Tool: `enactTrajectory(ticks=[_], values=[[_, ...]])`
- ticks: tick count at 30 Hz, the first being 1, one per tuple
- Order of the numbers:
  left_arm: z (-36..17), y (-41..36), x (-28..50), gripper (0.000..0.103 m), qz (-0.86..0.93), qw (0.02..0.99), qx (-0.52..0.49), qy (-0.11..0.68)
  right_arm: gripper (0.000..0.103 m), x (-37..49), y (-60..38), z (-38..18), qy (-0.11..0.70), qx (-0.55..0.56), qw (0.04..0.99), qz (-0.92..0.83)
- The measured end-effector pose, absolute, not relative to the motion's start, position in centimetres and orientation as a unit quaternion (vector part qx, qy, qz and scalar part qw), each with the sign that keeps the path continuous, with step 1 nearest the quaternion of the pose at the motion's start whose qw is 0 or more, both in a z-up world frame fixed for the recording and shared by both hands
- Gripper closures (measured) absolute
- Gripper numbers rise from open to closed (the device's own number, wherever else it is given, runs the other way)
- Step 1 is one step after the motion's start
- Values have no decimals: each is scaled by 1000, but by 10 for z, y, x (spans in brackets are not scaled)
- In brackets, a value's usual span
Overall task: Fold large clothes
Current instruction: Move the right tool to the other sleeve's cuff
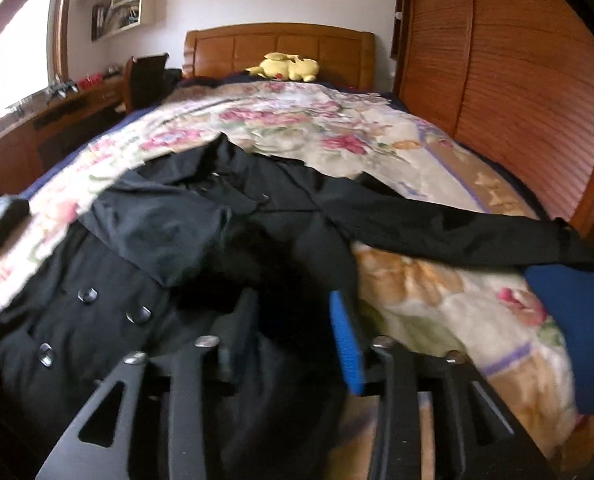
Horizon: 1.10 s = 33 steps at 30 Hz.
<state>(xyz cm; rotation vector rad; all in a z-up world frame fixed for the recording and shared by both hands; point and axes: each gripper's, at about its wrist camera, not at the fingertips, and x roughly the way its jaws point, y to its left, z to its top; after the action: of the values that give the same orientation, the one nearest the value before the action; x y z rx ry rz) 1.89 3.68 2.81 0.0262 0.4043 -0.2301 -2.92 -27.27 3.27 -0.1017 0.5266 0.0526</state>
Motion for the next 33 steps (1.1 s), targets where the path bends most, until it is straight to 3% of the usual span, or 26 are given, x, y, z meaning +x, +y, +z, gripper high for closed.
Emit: enactTrajectory(ticks=[8,19,33], values=[[29,21,19,25,-137,968,19,208,44,-48,-262,42,239,-72,967,41],[30,0,15,23,-174,962,15,208,44,-10,-240,12,271,-180,945,41],[23,-23,23,21,-179,957,19,227,44,38,-338,28,272,-71,960,-7]])
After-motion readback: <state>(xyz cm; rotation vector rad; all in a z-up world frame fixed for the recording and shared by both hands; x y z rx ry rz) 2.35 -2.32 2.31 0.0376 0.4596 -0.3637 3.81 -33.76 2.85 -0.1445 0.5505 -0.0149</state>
